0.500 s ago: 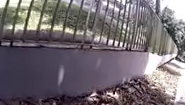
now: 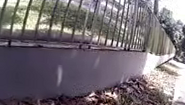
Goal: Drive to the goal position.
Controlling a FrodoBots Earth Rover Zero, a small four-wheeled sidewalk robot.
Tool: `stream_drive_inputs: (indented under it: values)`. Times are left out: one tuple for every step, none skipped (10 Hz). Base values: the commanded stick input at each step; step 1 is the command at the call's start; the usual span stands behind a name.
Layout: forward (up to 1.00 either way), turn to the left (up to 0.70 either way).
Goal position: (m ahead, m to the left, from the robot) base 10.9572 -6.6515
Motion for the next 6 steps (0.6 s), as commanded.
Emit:
stream_drive_inputs:
  values:
    - [0.0,-0.7]
    - [0.0,-0.7]
    - [0.0,-0.7]
    - [0.0,-0.7]
    - [0.0,-0.7]
    - [0.0,-0.7]
